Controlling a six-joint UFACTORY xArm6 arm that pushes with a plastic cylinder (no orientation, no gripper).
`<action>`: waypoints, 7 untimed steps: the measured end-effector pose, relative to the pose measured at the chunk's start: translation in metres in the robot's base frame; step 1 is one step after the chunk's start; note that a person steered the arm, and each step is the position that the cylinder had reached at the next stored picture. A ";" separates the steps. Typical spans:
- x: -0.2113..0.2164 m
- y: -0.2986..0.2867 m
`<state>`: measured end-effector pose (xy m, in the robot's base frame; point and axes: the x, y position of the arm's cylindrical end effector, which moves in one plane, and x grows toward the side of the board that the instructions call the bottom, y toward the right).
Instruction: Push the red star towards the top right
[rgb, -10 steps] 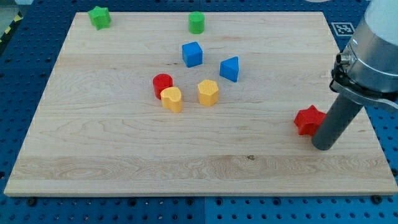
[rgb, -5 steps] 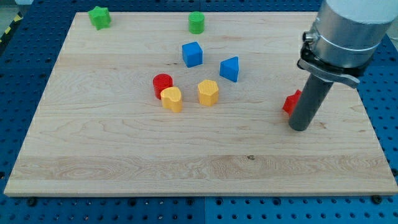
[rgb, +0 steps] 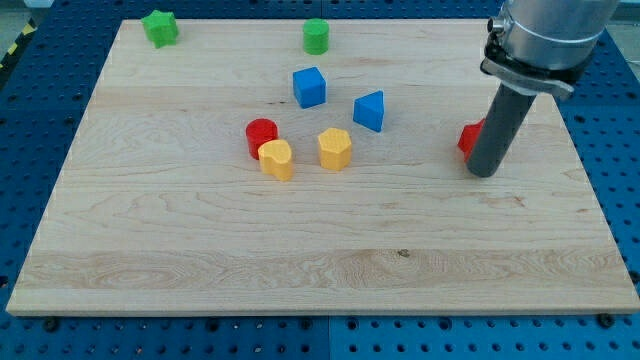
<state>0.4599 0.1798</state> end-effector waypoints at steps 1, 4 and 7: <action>-0.024 0.002; -0.111 0.029; -0.188 0.059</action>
